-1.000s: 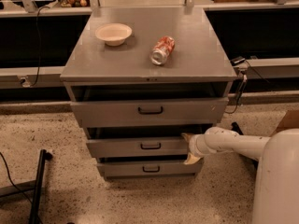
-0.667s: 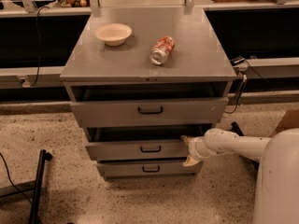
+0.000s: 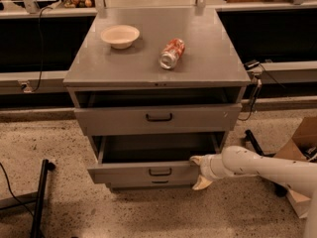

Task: Open middle drawer

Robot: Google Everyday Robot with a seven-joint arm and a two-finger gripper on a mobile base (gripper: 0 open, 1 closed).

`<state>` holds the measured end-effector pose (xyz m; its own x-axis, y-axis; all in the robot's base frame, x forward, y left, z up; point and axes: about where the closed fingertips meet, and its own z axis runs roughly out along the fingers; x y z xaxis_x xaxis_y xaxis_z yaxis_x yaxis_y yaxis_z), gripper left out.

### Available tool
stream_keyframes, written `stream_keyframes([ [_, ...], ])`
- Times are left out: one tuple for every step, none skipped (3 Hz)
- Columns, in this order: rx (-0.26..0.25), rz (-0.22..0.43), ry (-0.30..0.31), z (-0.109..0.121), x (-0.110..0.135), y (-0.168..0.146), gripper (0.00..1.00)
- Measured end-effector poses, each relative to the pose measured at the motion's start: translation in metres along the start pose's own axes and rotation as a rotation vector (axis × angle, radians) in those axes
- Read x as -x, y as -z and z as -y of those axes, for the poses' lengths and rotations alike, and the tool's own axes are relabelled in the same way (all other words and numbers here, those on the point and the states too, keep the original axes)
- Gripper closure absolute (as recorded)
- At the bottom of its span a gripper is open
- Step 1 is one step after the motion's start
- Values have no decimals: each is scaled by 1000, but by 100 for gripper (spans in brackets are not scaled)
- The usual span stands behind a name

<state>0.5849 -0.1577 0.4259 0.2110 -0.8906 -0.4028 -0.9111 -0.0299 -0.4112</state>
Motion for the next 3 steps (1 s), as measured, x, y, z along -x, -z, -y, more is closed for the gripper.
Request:
stream_keyframes([
  [8, 7, -3, -7, 3, -1, 5],
  [9, 8, -3, -7, 3, -2, 0],
  [9, 8, -3, -7, 3, -2, 0],
])
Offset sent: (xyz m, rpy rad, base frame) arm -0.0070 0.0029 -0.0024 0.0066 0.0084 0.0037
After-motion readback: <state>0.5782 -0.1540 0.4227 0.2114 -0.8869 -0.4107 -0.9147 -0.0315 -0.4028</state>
